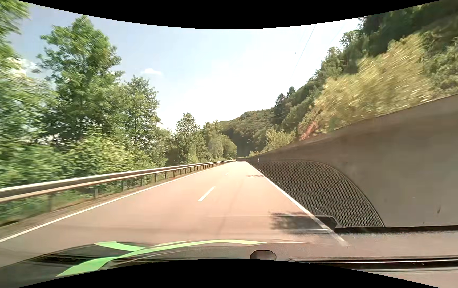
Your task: Follow the waypoints while adhering to traffic rules and regulations
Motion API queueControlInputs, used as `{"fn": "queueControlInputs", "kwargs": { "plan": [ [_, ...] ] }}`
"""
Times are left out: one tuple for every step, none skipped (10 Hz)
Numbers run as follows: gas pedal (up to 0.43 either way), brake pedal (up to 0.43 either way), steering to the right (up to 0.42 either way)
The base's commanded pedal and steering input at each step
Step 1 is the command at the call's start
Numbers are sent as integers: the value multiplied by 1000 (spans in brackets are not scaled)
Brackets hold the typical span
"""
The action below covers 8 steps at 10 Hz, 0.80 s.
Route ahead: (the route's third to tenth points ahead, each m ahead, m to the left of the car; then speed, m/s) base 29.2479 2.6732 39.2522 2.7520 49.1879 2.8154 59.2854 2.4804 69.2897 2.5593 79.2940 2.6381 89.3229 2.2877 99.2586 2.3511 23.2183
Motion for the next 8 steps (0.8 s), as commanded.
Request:
{"fn": "queueControlInputs", "kwargs": {
  "plan": [
    [260,0,0],
    [248,0,-1],
    [220,0,0],
    [197,0,0],
    [197,0,-1],
    [197,0,-1],
    [209,0,0],
    [220,0,1]
  ]
}}
